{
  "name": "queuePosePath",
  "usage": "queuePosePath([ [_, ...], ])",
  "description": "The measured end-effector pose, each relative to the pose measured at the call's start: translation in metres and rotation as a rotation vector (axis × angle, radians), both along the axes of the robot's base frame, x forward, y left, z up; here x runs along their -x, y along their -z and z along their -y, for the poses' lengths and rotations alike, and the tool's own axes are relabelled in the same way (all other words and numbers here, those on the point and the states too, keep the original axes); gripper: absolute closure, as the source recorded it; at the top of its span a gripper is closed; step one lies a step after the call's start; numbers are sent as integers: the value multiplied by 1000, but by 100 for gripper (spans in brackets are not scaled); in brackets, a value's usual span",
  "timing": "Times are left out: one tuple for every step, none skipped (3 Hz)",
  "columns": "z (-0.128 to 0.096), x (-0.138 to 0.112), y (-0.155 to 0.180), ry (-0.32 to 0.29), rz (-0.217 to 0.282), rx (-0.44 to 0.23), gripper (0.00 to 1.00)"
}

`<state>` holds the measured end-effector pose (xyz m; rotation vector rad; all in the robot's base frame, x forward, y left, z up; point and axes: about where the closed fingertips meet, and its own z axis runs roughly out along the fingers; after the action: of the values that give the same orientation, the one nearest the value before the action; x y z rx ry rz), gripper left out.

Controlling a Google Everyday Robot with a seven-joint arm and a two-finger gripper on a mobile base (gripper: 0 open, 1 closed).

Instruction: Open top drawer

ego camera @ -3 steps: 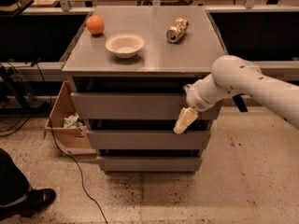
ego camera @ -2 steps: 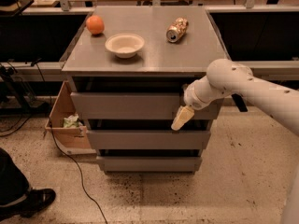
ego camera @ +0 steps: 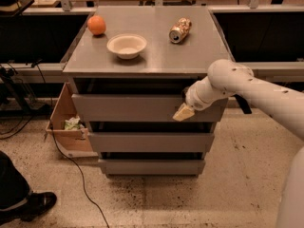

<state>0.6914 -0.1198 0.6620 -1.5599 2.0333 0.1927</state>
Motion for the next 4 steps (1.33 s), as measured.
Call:
queuePosePath([
  [0,0,-8,0,0,0,70],
  [1,1,-12,0,0,0,75],
  [9,30,-10,3,-32,11,52],
  [9,29,-10,3,-32,11,29],
])
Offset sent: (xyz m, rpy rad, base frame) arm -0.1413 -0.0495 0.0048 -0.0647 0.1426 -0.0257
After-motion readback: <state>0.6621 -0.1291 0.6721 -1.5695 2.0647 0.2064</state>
